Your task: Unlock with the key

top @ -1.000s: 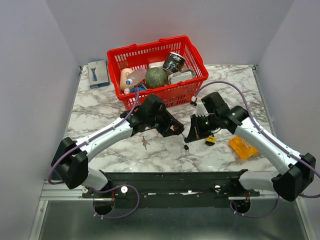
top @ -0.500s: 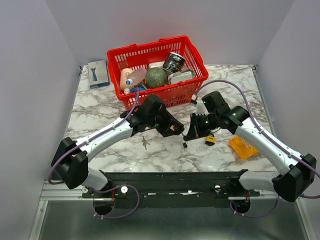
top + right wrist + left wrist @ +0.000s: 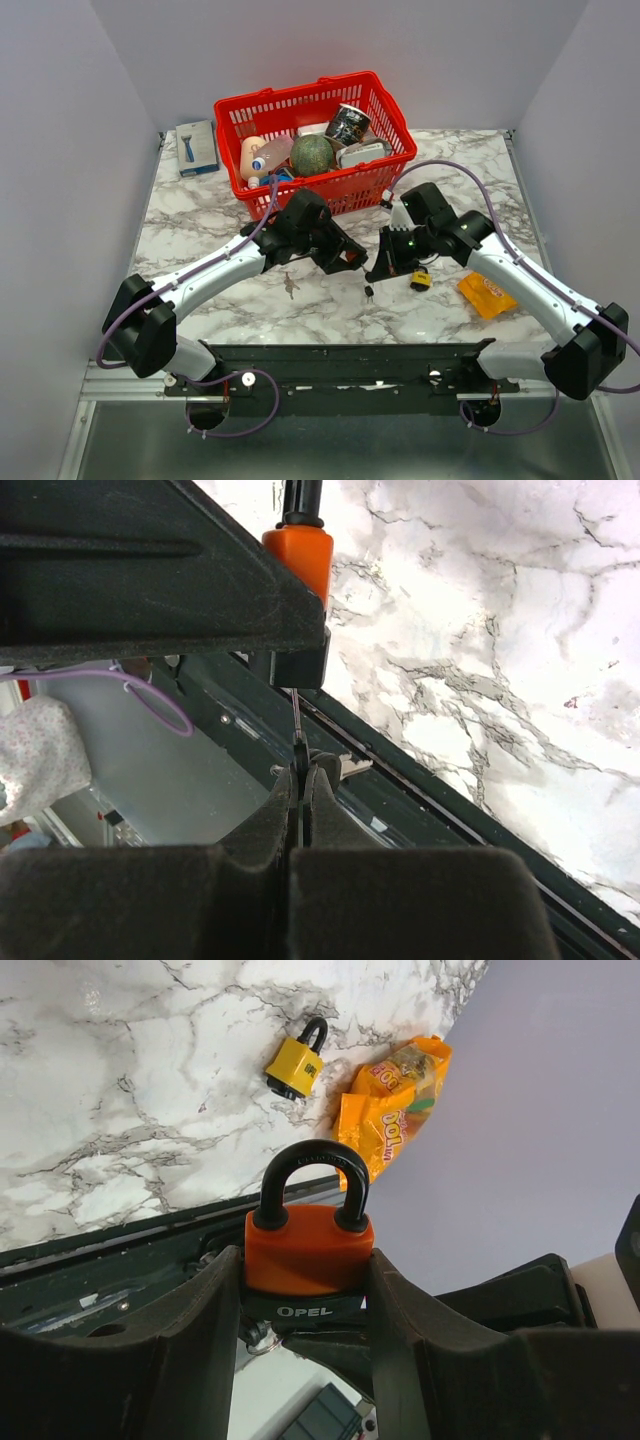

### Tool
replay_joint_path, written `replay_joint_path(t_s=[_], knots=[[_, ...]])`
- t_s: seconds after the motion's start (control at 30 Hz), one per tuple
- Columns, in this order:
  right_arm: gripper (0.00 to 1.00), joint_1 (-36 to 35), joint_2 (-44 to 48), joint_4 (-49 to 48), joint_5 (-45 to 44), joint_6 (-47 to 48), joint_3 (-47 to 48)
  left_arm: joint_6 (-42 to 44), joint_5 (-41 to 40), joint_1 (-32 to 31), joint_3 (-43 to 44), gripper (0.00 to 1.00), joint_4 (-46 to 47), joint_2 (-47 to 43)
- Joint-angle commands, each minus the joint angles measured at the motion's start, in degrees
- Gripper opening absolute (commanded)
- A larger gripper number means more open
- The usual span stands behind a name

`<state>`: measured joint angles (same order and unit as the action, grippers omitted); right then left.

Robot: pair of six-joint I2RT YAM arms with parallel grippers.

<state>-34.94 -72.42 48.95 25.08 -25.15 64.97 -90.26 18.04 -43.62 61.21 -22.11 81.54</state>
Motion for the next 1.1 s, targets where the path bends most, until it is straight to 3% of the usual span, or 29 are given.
replay_joint_path(t_s=[0.0, 0.77, 1.07], knots=[[0.01, -0.04, -1.49, -1.49, -3.46, -0.96, 0.33, -0.62, 2.44, -0.59, 0.49, 0.0, 1.98, -2.35], [0.01, 1.01, -1.58, -3.16, -8.38, -3.77, 3.23, 4.83, 1.12, -3.32, 4.18, 0.0, -1.18, -0.77], [0.01, 3.65, 0.53, -8.95, -8.03, -6.93, 0.95, 5.09, 0.77, -3.85, 4.79, 0.0, -1.18, -0.5]])
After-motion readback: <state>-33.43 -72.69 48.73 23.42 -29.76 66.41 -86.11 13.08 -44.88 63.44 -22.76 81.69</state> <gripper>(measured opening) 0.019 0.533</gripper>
